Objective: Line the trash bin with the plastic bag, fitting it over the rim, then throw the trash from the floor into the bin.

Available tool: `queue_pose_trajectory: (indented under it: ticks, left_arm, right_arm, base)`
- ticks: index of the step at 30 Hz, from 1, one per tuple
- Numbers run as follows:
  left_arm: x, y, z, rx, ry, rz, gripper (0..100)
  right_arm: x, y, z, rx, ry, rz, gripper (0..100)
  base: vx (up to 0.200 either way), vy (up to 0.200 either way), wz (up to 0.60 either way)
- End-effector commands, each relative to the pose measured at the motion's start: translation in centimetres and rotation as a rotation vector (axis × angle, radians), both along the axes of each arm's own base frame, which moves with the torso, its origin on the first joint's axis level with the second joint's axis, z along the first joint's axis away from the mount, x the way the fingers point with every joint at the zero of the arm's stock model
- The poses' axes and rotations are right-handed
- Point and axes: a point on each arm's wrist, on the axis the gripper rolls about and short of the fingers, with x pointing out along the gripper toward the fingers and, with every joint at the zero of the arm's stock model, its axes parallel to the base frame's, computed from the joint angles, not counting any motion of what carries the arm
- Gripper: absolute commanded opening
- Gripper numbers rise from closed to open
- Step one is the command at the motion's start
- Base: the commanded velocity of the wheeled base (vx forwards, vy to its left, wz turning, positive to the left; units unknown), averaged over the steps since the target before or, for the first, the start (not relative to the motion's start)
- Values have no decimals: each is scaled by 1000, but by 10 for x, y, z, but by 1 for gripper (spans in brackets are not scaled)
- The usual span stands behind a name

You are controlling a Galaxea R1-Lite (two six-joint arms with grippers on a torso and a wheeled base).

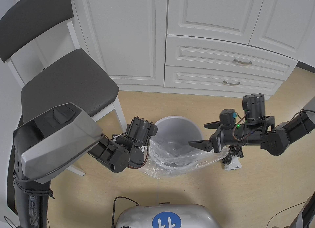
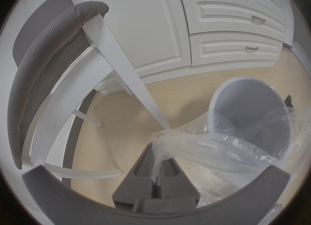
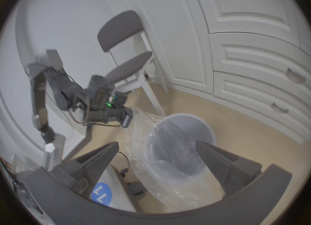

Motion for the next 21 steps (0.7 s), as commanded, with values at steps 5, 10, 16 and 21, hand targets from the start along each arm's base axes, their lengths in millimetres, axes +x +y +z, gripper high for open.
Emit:
queue_pose_trajectory:
  ticks: [5, 10, 16, 21]
  left_arm:
    - [-6, -6, 2, -7, 5, -28, 0]
    - [-4, -5, 4, -11, 0, -21, 0]
    - [-3, -3, 4, -12, -1, -17, 0]
    - [0, 1, 7, -16, -5, -7, 0]
  right_arm:
    - [-8, 59, 5, -251, -69, 84, 100]
    - [-10, 64, -8, -328, -69, 139, 100]
    - [-5, 69, -38, -419, -51, 166, 100]
    - [5, 69, -55, -460, -37, 161, 100]
  base:
    - [0, 0, 0]
    - [0, 0, 0]
    - [0, 0, 0]
    - [0, 0, 0]
